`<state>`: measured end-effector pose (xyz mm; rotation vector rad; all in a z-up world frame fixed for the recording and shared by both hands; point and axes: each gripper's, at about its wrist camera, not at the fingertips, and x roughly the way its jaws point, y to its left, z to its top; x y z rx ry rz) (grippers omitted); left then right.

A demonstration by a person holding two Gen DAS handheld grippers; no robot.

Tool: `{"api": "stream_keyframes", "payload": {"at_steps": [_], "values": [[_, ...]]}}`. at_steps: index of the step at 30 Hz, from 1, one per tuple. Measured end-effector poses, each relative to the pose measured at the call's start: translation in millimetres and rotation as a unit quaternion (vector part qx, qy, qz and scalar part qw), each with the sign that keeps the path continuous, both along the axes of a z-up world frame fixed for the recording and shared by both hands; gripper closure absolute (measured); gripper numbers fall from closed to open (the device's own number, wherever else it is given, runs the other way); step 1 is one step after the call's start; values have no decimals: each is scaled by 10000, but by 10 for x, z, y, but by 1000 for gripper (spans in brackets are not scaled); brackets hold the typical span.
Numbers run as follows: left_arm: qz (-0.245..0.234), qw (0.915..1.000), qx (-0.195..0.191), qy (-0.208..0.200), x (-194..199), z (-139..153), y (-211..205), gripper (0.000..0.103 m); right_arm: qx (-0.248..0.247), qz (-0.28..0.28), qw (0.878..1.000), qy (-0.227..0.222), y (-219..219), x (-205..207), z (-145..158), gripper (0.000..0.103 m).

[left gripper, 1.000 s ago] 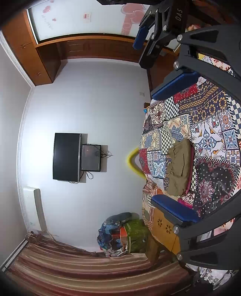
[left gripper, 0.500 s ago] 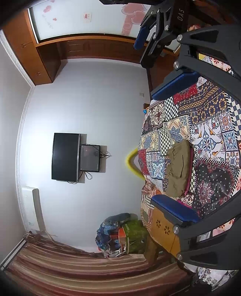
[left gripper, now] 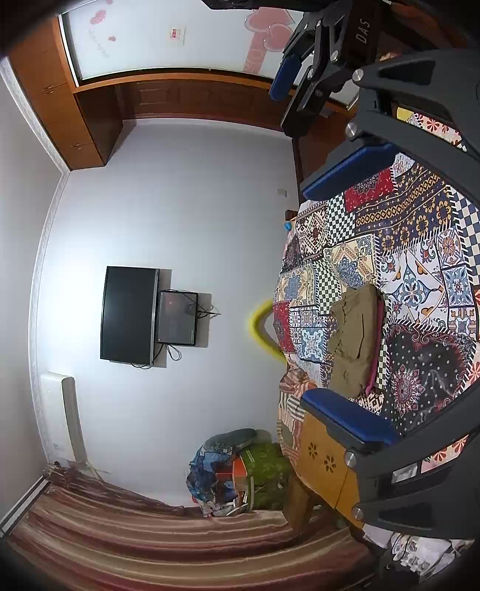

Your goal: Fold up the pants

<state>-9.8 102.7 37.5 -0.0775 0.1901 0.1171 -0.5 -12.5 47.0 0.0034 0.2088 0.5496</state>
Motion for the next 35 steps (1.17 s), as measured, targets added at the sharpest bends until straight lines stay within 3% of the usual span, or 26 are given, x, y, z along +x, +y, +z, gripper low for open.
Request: {"api": "stream_keyframes", "payload": {"at_steps": [35], "values": [[-99,9998,-150,125,65,2,38,0,22,-84,9999,71,43,58,-43,0]]}}
